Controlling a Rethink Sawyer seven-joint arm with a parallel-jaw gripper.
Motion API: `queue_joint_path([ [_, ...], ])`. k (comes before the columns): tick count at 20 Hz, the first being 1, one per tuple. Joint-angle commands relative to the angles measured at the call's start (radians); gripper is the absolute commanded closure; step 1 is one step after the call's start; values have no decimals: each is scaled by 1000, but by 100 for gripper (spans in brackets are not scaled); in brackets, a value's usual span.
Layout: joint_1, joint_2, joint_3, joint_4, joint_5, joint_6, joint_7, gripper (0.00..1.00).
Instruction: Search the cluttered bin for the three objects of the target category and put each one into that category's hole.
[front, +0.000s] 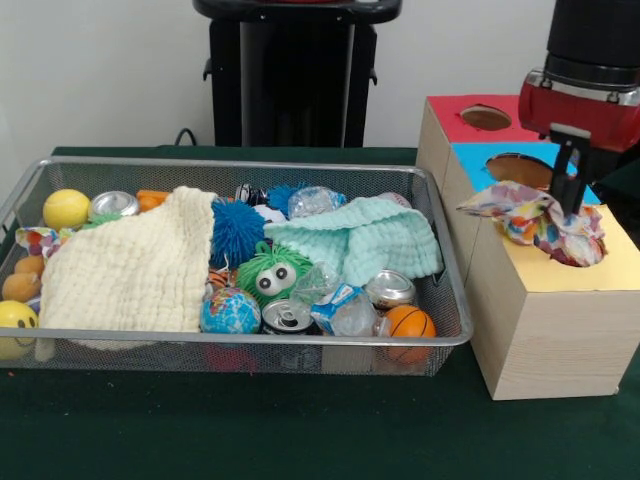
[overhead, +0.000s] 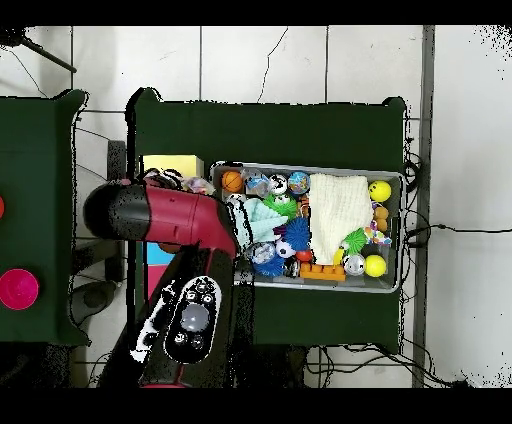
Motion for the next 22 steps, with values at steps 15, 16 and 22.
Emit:
queue_joint_path([
  [15,3,96,173,285,95,-210,242,100],
  [16,28,115,143,253,103,-198,259,100],
  [22,85,184,74,159,165,-154,305,100],
])
